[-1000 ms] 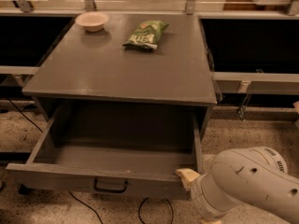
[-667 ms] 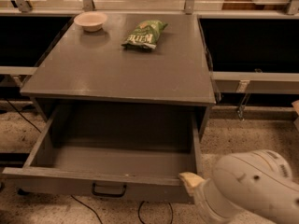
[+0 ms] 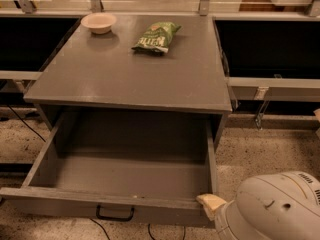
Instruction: Open top drawer
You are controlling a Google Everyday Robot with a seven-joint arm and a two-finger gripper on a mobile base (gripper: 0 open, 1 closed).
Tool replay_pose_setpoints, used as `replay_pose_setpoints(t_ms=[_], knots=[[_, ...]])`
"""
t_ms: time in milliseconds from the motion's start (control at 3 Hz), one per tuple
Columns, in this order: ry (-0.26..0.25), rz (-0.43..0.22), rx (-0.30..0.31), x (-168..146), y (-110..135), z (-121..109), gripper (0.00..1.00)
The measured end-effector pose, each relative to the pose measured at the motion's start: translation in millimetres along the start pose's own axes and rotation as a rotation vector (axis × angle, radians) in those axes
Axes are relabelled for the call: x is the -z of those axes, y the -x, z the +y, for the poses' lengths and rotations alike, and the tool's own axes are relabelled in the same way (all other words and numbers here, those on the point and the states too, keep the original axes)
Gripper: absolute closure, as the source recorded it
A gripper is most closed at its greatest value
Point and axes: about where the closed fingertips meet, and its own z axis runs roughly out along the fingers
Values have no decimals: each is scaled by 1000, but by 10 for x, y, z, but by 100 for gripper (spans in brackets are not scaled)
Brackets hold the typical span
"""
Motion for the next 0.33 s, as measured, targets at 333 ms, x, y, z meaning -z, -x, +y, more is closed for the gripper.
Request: replay_pose_setpoints(t_ms=[333], knots=[[0, 0, 0, 0, 0, 0, 0]])
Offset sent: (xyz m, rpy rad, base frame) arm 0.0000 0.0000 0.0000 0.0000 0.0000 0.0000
